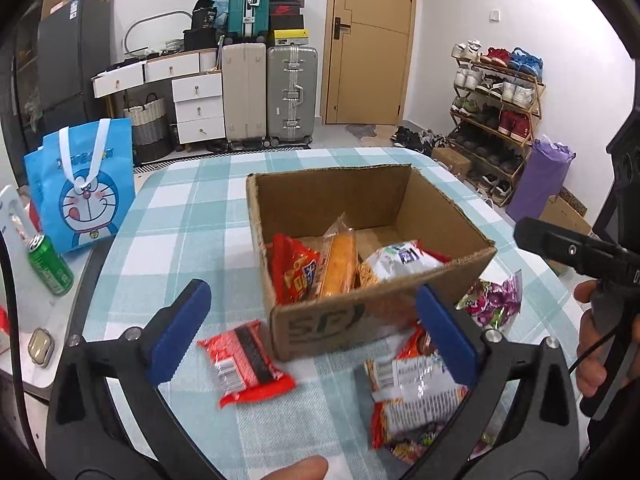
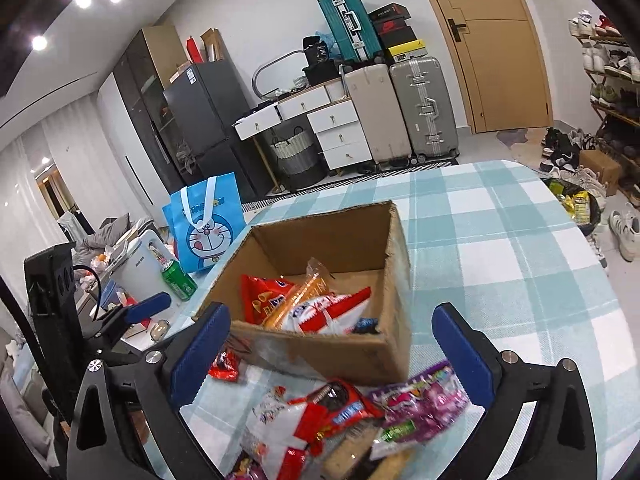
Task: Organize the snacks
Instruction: 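Open both tools to drop noodle bag and cake into the box, then grasp purple candy bag with right tool while left tool approaches red-black snack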
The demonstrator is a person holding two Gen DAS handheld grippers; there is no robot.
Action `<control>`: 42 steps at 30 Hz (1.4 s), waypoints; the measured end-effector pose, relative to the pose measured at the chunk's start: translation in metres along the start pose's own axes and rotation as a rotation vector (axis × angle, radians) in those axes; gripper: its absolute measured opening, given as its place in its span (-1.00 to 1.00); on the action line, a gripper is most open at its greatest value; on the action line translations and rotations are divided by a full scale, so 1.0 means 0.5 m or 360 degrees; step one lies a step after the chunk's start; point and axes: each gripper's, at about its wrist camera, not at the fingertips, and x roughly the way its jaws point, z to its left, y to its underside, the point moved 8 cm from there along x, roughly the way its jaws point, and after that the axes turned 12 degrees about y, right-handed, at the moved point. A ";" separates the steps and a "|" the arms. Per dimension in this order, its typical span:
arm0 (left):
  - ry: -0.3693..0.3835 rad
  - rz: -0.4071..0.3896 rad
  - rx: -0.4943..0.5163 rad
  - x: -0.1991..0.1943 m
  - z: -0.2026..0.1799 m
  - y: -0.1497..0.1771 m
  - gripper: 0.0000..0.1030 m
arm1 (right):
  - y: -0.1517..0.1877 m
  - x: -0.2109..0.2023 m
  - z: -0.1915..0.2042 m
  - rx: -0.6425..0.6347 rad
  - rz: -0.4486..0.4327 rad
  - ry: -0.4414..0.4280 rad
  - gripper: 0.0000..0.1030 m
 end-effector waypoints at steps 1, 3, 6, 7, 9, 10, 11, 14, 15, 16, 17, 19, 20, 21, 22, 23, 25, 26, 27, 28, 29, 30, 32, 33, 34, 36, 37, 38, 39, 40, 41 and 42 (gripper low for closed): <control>-0.0006 0.0000 0.0003 -0.008 0.002 0.007 0.99 | 0.006 -0.007 -0.006 -0.0001 -0.0001 0.0010 0.99; -0.0018 -0.0006 -0.0003 -0.023 0.002 0.018 0.99 | 0.018 -0.018 -0.018 -0.0011 0.0003 0.0029 0.99; -0.0027 0.0013 -0.0034 -0.037 0.012 0.040 0.99 | 0.039 -0.030 -0.033 -0.0028 0.0022 0.0077 0.99; -0.0025 0.0015 -0.0051 -0.041 0.017 0.047 0.99 | 0.046 -0.032 -0.038 -0.0034 0.0033 0.0090 0.99; -0.0031 0.0014 -0.0070 -0.047 0.023 0.059 0.99 | 0.058 -0.036 -0.045 -0.0046 0.0043 0.0118 0.99; -0.0038 0.0015 -0.0083 -0.052 0.029 0.066 0.99 | 0.063 -0.038 -0.048 -0.0060 0.0046 0.0131 0.99; -0.0042 0.0021 -0.0088 -0.050 0.033 0.069 0.99 | 0.068 -0.040 -0.051 -0.0074 0.0048 0.0143 0.99; -0.0063 0.0036 -0.0101 -0.051 0.047 0.074 0.99 | 0.079 -0.039 -0.057 -0.0081 0.0056 0.0152 0.99; -0.0068 0.0040 -0.0102 -0.049 0.050 0.074 0.99 | 0.082 -0.037 -0.059 -0.0079 0.0064 0.0153 0.99; -0.0078 0.0043 -0.0107 -0.050 0.053 0.075 0.99 | 0.084 -0.035 -0.061 -0.0078 0.0077 0.0160 0.99; -0.0083 0.0046 -0.0113 -0.050 0.057 0.077 0.99 | 0.086 -0.033 -0.061 -0.0076 0.0081 0.0165 0.99; -0.0085 0.0059 -0.0115 -0.048 0.061 0.082 0.99 | 0.088 -0.030 -0.063 -0.0067 0.0085 0.0166 0.99; -0.0093 0.0067 -0.0112 -0.044 0.064 0.083 0.99 | 0.089 -0.027 -0.064 -0.0067 0.0093 0.0166 0.99; -0.0108 0.0075 -0.0106 -0.042 0.068 0.086 0.99 | 0.091 -0.025 -0.064 -0.0073 0.0103 0.0172 0.99; -0.0129 0.0080 -0.0104 -0.039 0.072 0.088 0.99 | 0.092 -0.023 -0.065 -0.0079 0.0107 0.0180 0.99; -0.0142 0.0084 -0.0113 -0.035 0.079 0.091 0.99 | 0.094 -0.021 -0.067 -0.0089 0.0113 0.0190 0.99; -0.0136 0.0111 -0.0137 -0.023 0.090 0.099 0.99 | 0.098 -0.016 -0.075 -0.0095 0.0128 0.0217 0.99; -0.0142 0.0123 -0.0147 -0.017 0.094 0.102 0.99 | 0.101 -0.012 -0.081 -0.0090 0.0142 0.0223 0.99; -0.0151 0.0135 -0.0157 -0.010 0.101 0.106 0.99 | 0.102 -0.009 -0.085 -0.0080 0.0154 0.0227 0.99; -0.0163 0.0148 -0.0165 -0.003 0.107 0.109 0.99 | 0.105 -0.004 -0.091 -0.0070 0.0173 0.0232 0.99; -0.0177 0.0164 -0.0174 0.005 0.115 0.115 0.99 | 0.107 0.001 -0.097 -0.0062 0.0188 0.0244 0.99; -0.0186 0.0177 -0.0184 0.012 0.121 0.119 0.99 | 0.110 0.008 -0.104 -0.0052 0.0204 0.0264 0.99; -0.0192 0.0206 -0.0211 0.027 0.134 0.130 0.99 | 0.118 0.020 -0.115 -0.0049 0.0235 0.0291 0.99; -0.0197 0.0218 -0.0229 0.033 0.142 0.134 0.99 | 0.124 0.028 -0.119 -0.0053 0.0256 0.0301 0.99; -0.0203 0.0229 -0.0247 0.040 0.151 0.139 0.99 | 0.129 0.036 -0.122 -0.0058 0.0275 0.0311 0.99; -0.0201 0.0248 -0.0282 0.051 0.164 0.147 0.99 | 0.139 0.052 -0.128 -0.0057 0.0315 0.0324 0.99; -0.0192 0.0256 -0.0305 0.056 0.170 0.150 0.99 | 0.144 0.059 -0.129 -0.0052 0.0329 0.0328 0.99; -0.0183 0.0259 -0.0321 0.059 0.175 0.153 0.99 | 0.149 0.066 -0.131 -0.0047 0.0343 0.0330 0.99; -0.0176 0.0263 -0.0334 0.063 0.179 0.156 0.99 | 0.154 0.074 -0.132 -0.0044 0.0358 0.0329 0.99; -0.0175 0.0271 -0.0340 0.068 0.182 0.159 0.99 | 0.158 0.080 -0.132 -0.0039 0.0372 0.0322 0.99; -0.0183 0.0277 -0.0342 0.073 0.185 0.161 0.99 | 0.162 0.084 -0.132 -0.0033 0.0382 0.0313 0.99; -0.0188 0.0279 -0.0340 0.077 0.187 0.162 0.99 | 0.165 0.089 -0.133 -0.0025 0.0393 0.0307 0.99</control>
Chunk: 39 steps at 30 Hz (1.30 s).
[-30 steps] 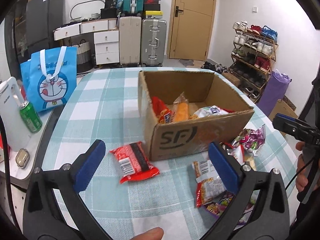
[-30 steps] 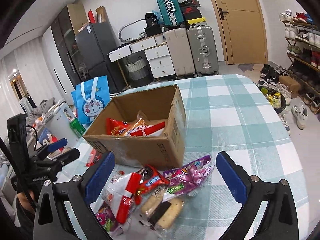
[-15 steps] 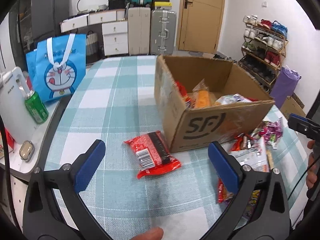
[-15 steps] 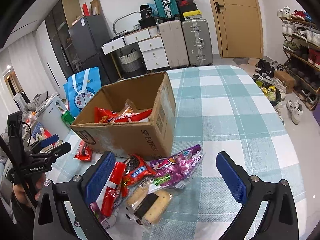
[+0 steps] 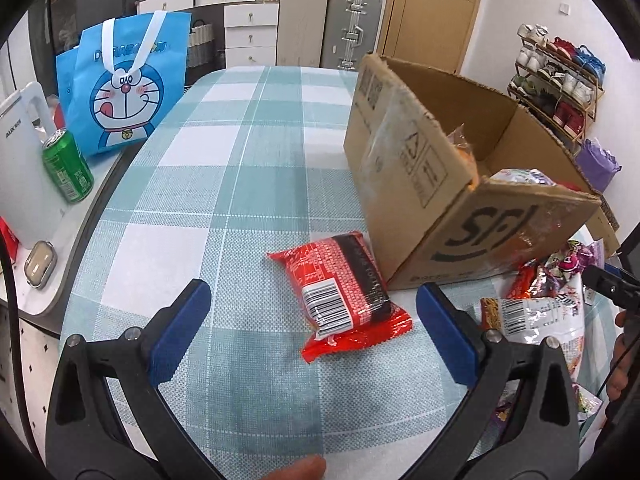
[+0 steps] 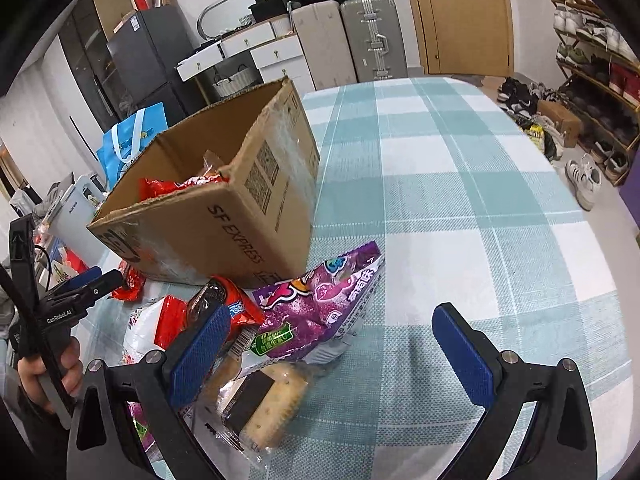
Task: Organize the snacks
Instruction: 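Grasp purple candy bag with right tool while left tool approaches red-black snack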
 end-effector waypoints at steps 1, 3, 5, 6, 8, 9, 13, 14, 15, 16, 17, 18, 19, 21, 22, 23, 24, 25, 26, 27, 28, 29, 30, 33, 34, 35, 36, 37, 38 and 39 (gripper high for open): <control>-0.0002 0.0002 0.0004 0.005 0.000 0.000 0.99 | 0.001 0.004 0.000 0.0006 0.0004 -0.0003 0.99; -0.0005 0.0012 0.0011 0.012 0.001 0.003 0.99 | 0.004 0.011 0.002 0.0009 0.0011 -0.0007 0.99; -0.0010 0.0028 0.0022 0.021 0.000 0.005 0.99 | 0.006 0.017 0.006 -0.0006 0.0012 -0.0011 0.99; -0.0018 0.0034 0.0026 0.026 0.001 0.005 0.99 | 0.007 0.018 0.008 -0.0016 0.0004 -0.0007 0.97; -0.0022 0.0043 0.0035 0.033 -0.001 0.006 0.99 | 0.008 0.022 0.011 -0.0029 0.0005 0.0001 0.87; -0.0022 0.0051 0.0032 0.037 -0.001 0.007 0.99 | 0.009 0.024 0.014 -0.0035 0.0013 -0.0011 0.80; -0.0035 0.0058 0.0039 0.042 -0.001 0.009 0.99 | 0.012 0.030 0.015 -0.0045 0.0033 -0.0016 0.65; -0.0045 0.0054 0.0039 0.041 0.001 0.008 0.99 | 0.015 0.030 0.017 -0.0049 0.0035 -0.0014 0.64; -0.0060 0.0052 0.0038 0.040 0.003 0.008 0.99 | 0.015 0.032 0.017 -0.0052 0.0040 -0.0015 0.63; -0.0077 0.0053 0.0037 0.039 0.006 0.008 0.99 | 0.015 0.032 0.016 -0.0052 0.0040 -0.0013 0.63; -0.0078 0.0056 0.0032 0.039 0.009 0.008 0.99 | 0.014 0.033 0.015 -0.0053 0.0036 -0.0004 0.63; -0.0069 0.0055 0.0023 0.039 0.011 0.008 0.99 | 0.015 0.031 0.014 -0.0057 0.0033 0.0002 0.63; -0.0070 0.0055 0.0016 0.037 0.013 0.008 0.99 | 0.014 0.031 0.013 -0.0065 0.0031 0.0008 0.63; -0.0089 0.0051 0.0017 0.034 0.018 0.008 0.99 | 0.014 0.030 0.012 -0.0081 0.0027 0.0024 0.63; -0.0098 0.0048 0.0019 0.033 0.019 0.007 0.99 | 0.014 0.028 0.010 -0.0085 0.0022 0.0035 0.63; -0.0101 0.0047 0.0021 0.032 0.019 0.007 0.99 | 0.014 0.029 0.009 -0.0097 0.0022 0.0052 0.63; -0.0099 0.0049 0.0020 0.032 0.020 0.007 0.99 | 0.016 0.028 0.008 -0.0106 0.0021 0.0064 0.63; -0.0098 0.0051 0.0019 0.033 0.019 0.007 0.99 | 0.016 0.029 0.006 -0.0114 0.0020 0.0077 0.62; -0.0096 0.0054 0.0019 0.034 0.018 0.007 0.99 | 0.017 0.031 0.006 -0.0117 0.0022 0.0081 0.60; -0.0097 0.0056 0.0025 0.035 0.016 0.006 0.99 | 0.018 0.033 0.006 -0.0117 0.0028 0.0078 0.52; -0.0101 0.0058 0.0032 0.037 0.015 0.006 0.99 | 0.019 0.034 0.008 -0.0117 0.0033 0.0072 0.47; -0.0107 0.0062 0.0042 0.040 0.013 0.007 0.99 | 0.020 0.036 0.010 -0.0120 0.0039 0.0061 0.45; -0.0111 0.0065 0.0046 0.041 0.012 0.006 0.99 | 0.022 0.036 0.012 -0.0128 0.0040 0.0060 0.41; -0.0111 0.0073 0.0036 0.045 0.012 0.005 0.99 | 0.022 0.036 0.016 -0.0143 0.0030 0.0053 0.31; -0.0107 0.0078 0.0034 0.046 0.012 0.006 0.99 | 0.022 0.036 0.016 -0.0142 0.0031 0.0045 0.29; -0.0103 0.0082 0.0032 0.047 0.012 0.007 0.99 | 0.022 0.035 0.016 -0.0140 0.0031 0.0039 0.29; -0.0096 0.0084 0.0033 0.047 0.011 0.007 0.98 | 0.022 0.035 0.016 -0.0138 0.0031 0.0038 0.29; -0.0086 0.0087 0.0034 0.048 0.010 0.007 0.96 | 0.022 0.035 0.016 -0.0136 0.0030 0.0037 0.29; -0.0073 0.0087 0.0035 0.049 0.009 0.007 0.87 | 0.022 0.035 0.016 -0.0136 0.0027 0.0037 0.28; -0.0053 0.0088 0.0038 0.049 0.006 0.008 0.81 | 0.022 0.035 0.018 -0.0138 0.0025 0.0034 0.25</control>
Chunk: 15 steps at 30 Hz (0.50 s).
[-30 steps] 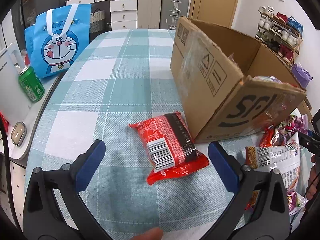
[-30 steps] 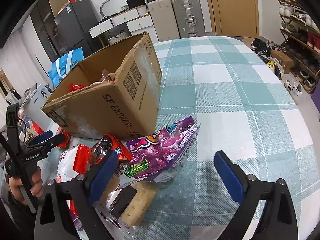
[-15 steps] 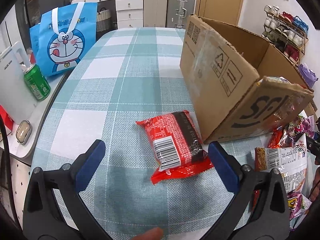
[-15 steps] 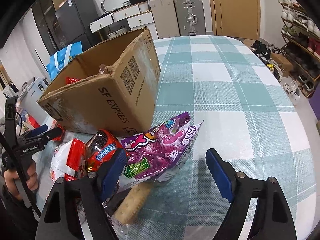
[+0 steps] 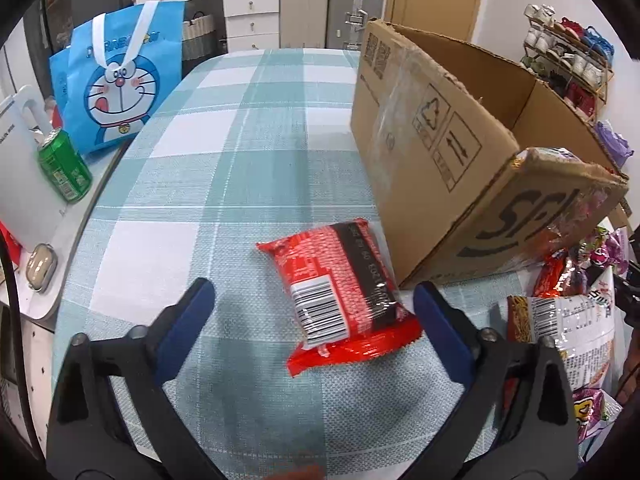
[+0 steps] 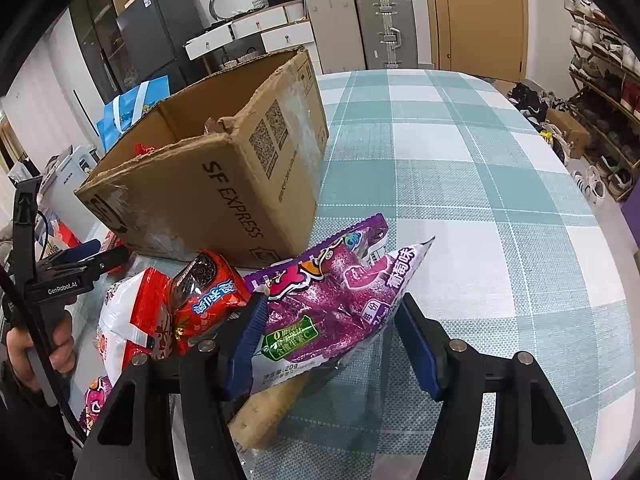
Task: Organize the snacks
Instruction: 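Grasp purple candy bag with right tool while left tool approaches red-black snack, then close left tool on red-black wrapped snack while right tool holds candy bag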
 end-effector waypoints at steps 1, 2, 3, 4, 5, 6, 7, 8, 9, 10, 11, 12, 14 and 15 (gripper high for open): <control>0.0018 0.0000 0.0004 0.000 -0.003 0.001 0.66 | -0.001 -0.001 0.001 -0.0003 -0.0002 -0.0008 0.21; 0.0042 0.0004 0.0012 0.001 -0.007 0.003 0.54 | 0.000 -0.001 0.002 -0.0004 -0.0002 -0.0011 0.20; 0.0065 0.0004 0.0020 0.002 -0.012 0.004 0.46 | 0.000 -0.003 0.002 -0.0005 -0.0004 -0.0011 0.18; 0.0104 -0.0002 0.0035 0.001 -0.020 0.006 0.28 | 0.000 -0.004 0.003 -0.0008 -0.0010 -0.0008 0.18; 0.0122 -0.0006 0.0047 -0.001 -0.025 0.007 0.12 | -0.001 -0.005 0.004 -0.0014 -0.0015 -0.0006 0.18; 0.0128 -0.0007 0.0056 -0.002 -0.029 0.008 0.08 | -0.001 -0.006 0.004 -0.0015 -0.0017 -0.0002 0.18; 0.0126 -0.0014 0.0064 -0.003 -0.032 0.008 -0.08 | -0.002 -0.007 0.003 -0.0016 -0.0023 -0.0003 0.18; 0.0116 -0.0021 0.0063 -0.004 -0.032 0.008 -0.11 | -0.004 -0.009 0.003 -0.0016 -0.0031 -0.0006 0.18; 0.0117 -0.0030 0.0055 -0.006 -0.030 0.008 -0.13 | -0.004 -0.010 0.002 -0.0013 -0.0032 -0.0008 0.17; 0.0124 -0.0036 0.0042 -0.009 -0.028 0.008 -0.15 | -0.005 -0.011 0.002 -0.0011 -0.0033 -0.0012 0.15; 0.0136 -0.0040 0.0024 -0.011 -0.025 0.009 -0.17 | -0.005 -0.012 0.001 -0.0010 -0.0036 -0.0016 0.13; 0.0150 -0.0042 0.0009 -0.013 -0.022 0.010 -0.17 | -0.006 -0.012 0.000 -0.0009 -0.0040 -0.0017 0.12; 0.0164 -0.0042 -0.0016 -0.016 -0.017 0.011 -0.18 | -0.007 -0.013 -0.001 -0.0005 -0.0050 -0.0025 0.04; 0.0161 -0.0047 -0.0019 -0.018 -0.015 0.011 -0.18 | -0.008 -0.013 -0.001 -0.0004 -0.0055 -0.0027 0.01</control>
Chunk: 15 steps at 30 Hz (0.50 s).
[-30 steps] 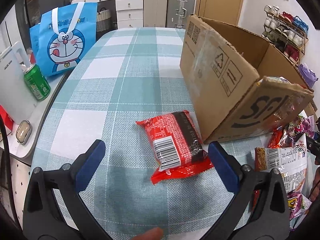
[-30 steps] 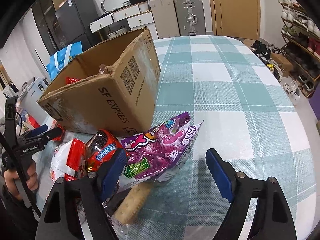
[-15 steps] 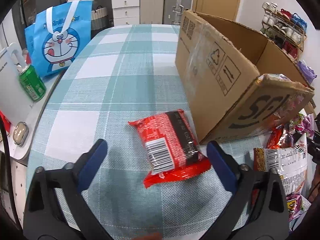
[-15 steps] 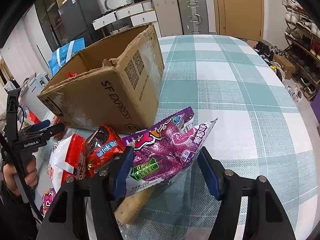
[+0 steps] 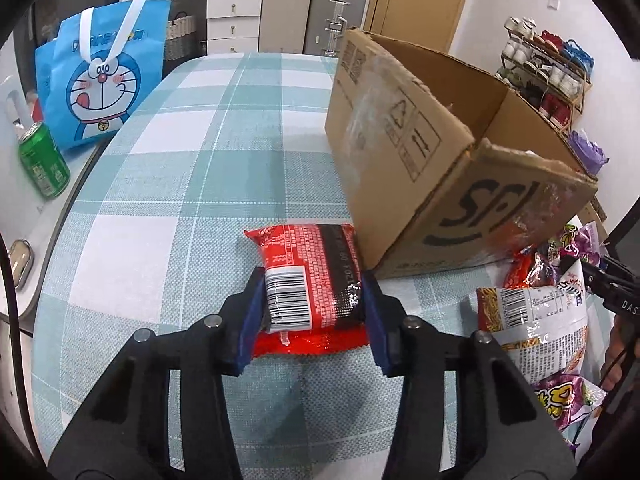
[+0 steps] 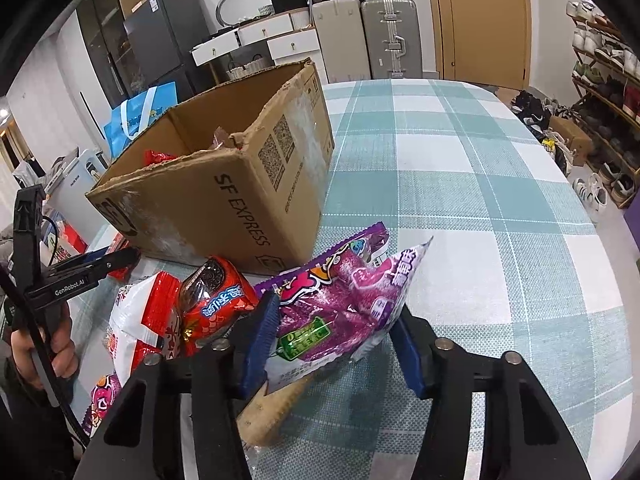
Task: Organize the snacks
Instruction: 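Close left tool on red-black wrapped snack while right tool holds candy bag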
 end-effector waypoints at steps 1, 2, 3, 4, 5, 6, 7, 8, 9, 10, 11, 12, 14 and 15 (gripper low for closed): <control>-0.0004 -0.0005 -0.0001 -0.003 0.001 0.001 -0.18 | 0.000 0.000 -0.001 0.0002 -0.0002 -0.0002 -0.01; -0.0003 -0.0006 -0.0001 -0.005 0.001 0.002 -0.18 | 0.000 -0.001 0.000 0.0002 -0.0005 -0.0007 -0.02; 0.0000 -0.0007 -0.0001 -0.007 0.001 0.002 -0.18 | -0.001 -0.002 0.000 -0.0002 -0.0010 -0.0007 -0.03; 0.0001 -0.0010 -0.0001 -0.009 0.000 0.003 -0.18 | -0.001 -0.002 0.000 -0.0004 -0.0017 -0.0003 -0.04; 0.0001 -0.0013 0.0000 -0.012 0.000 0.002 -0.18 | -0.003 -0.003 -0.001 -0.0003 -0.0026 -0.0003 -0.05; 0.0001 -0.0018 0.0003 -0.014 -0.001 0.001 -0.18 | -0.003 -0.003 -0.001 -0.0002 -0.0027 -0.0007 -0.06; 0.0002 -0.0026 0.0006 -0.018 -0.003 0.000 -0.18 | -0.004 -0.004 -0.002 0.0002 -0.0030 -0.0012 -0.06; 0.0003 -0.0031 0.0008 -0.021 -0.003 -0.001 -0.18 | -0.005 -0.006 -0.003 0.0002 -0.0035 -0.0012 -0.06; 0.0003 -0.0039 0.0008 -0.025 -0.003 -0.003 -0.18 | -0.006 -0.008 -0.003 0.0003 -0.0040 -0.0009 -0.07; 0.0005 -0.0051 0.0004 -0.031 -0.002 -0.006 -0.18 | -0.008 -0.011 -0.004 0.0007 -0.0049 -0.0012 -0.07; 0.0008 -0.0060 0.0000 -0.036 -0.001 -0.007 -0.18 | -0.009 -0.013 -0.005 0.0012 -0.0055 -0.0016 -0.07; 0.0010 -0.0069 -0.0004 -0.041 0.000 -0.010 -0.18 | -0.011 -0.016 -0.007 0.0017 -0.0063 -0.0017 -0.07; 0.0012 -0.0093 -0.0014 -0.054 0.003 -0.016 -0.18 | -0.015 -0.022 -0.010 0.0024 -0.0086 -0.0020 -0.07; 0.0014 -0.0106 -0.0021 -0.061 0.004 -0.019 -0.18 | -0.017 -0.027 -0.011 0.0029 -0.0097 -0.0020 -0.07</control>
